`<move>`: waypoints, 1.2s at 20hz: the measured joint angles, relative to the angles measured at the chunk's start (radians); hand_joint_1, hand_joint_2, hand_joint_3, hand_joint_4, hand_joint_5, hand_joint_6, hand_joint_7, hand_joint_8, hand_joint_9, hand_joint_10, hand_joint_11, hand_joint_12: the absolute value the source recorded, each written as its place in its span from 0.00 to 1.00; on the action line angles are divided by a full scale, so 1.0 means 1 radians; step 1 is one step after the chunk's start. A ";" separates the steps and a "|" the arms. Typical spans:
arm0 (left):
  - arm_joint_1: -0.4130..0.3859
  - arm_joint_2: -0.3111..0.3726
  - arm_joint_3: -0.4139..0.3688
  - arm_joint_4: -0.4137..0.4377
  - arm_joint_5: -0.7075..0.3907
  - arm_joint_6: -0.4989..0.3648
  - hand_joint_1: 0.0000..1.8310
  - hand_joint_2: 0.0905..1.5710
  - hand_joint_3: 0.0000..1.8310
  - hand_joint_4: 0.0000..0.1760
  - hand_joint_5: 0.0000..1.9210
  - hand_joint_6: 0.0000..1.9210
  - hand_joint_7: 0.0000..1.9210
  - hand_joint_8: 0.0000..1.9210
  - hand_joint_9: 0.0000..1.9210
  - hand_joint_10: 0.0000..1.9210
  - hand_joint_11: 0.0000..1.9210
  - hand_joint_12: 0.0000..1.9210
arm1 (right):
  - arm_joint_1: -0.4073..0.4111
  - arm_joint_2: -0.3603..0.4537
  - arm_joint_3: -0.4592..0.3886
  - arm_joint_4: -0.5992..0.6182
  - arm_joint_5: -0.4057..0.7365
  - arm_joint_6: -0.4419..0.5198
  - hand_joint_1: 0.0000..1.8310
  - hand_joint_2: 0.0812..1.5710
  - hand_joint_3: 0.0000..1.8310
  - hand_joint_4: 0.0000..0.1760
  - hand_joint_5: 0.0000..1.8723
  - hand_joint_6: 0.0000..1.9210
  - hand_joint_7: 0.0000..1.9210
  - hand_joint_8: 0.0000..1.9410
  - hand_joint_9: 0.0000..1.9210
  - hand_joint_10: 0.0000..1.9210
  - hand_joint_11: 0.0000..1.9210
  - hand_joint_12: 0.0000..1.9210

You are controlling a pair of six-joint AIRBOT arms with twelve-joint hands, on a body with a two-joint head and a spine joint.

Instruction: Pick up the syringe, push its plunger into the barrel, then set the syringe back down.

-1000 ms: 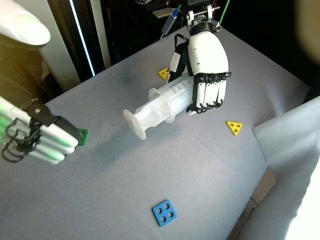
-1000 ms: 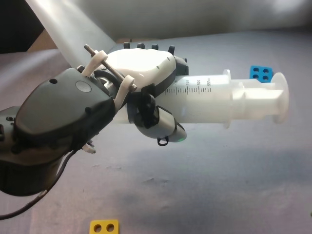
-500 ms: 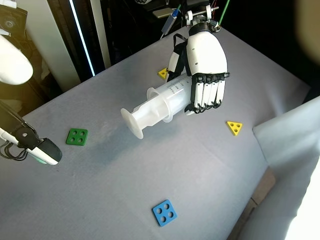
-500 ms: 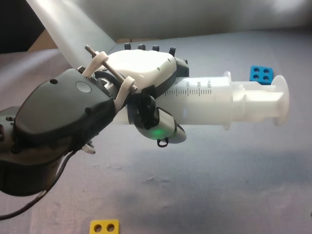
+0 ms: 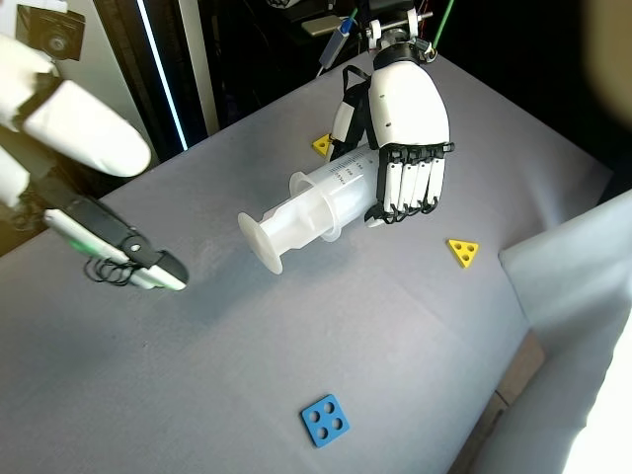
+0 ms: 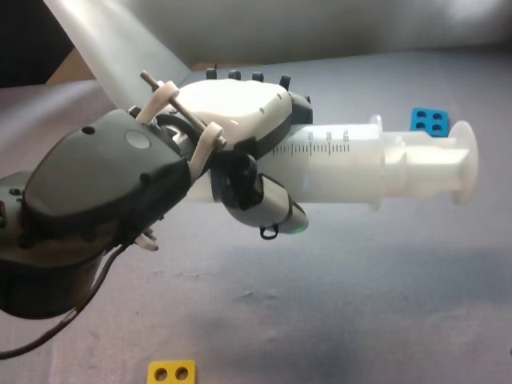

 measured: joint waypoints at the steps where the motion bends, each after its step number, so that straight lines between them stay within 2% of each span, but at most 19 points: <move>1: -0.003 0.000 0.000 0.003 0.000 0.002 0.73 0.78 0.00 0.00 0.32 0.70 0.41 0.72 0.35 0.81 0.23 0.78 | 0.000 -0.021 0.009 0.000 -0.005 0.013 0.00 0.84 0.00 0.00 0.08 0.00 0.07 0.00 0.05 0.00 0.00 0.07; 4: -0.004 0.000 -0.001 0.002 0.003 0.002 0.73 0.79 0.00 0.00 0.32 0.72 0.39 0.75 0.34 0.83 0.23 0.78 | 0.000 -0.083 0.042 0.002 -0.023 0.031 0.00 0.83 0.00 0.00 0.08 0.00 0.08 0.00 0.06 0.00 0.00 0.07; 7: -0.005 0.000 -0.001 0.002 0.000 0.003 0.73 0.78 0.00 0.00 0.32 0.71 0.41 0.72 0.35 0.80 0.23 0.77 | 0.003 -0.127 0.065 0.002 -0.033 0.043 0.00 0.83 0.00 0.00 0.07 0.00 0.07 0.00 0.05 0.00 0.00 0.05; 9: -0.006 0.000 -0.001 0.002 0.002 0.006 0.73 0.79 0.00 0.00 0.31 0.73 0.39 0.75 0.34 0.83 0.22 0.78 | 0.003 -0.151 0.068 0.002 -0.041 0.043 0.00 0.83 0.00 0.00 0.08 0.00 0.07 0.00 0.05 0.00 0.00 0.05; 14: -0.010 0.000 -0.001 0.000 0.002 0.006 0.73 0.78 0.00 0.00 0.31 0.73 0.41 0.72 0.35 0.81 0.23 0.78 | 0.040 -0.194 0.068 0.005 -0.046 0.026 0.00 0.83 0.00 0.00 0.08 0.00 0.08 0.00 0.05 0.00 0.00 0.06; 15: -0.010 0.000 -0.001 0.000 0.002 0.006 0.73 0.78 0.00 0.00 0.32 0.72 0.42 0.71 0.35 0.80 0.23 0.77 | 0.041 -0.205 0.068 0.006 -0.053 0.026 0.00 0.83 0.00 0.00 0.07 0.00 0.07 0.00 0.05 0.00 0.00 0.04; 24: -0.010 0.006 0.002 -0.014 -0.023 0.020 0.73 0.78 0.00 0.00 0.34 0.70 0.41 0.72 0.35 0.81 0.24 0.77 | 0.063 -0.317 0.077 -0.033 -0.123 0.011 0.00 0.83 0.00 0.00 0.07 0.00 0.07 0.00 0.05 0.00 0.00 0.04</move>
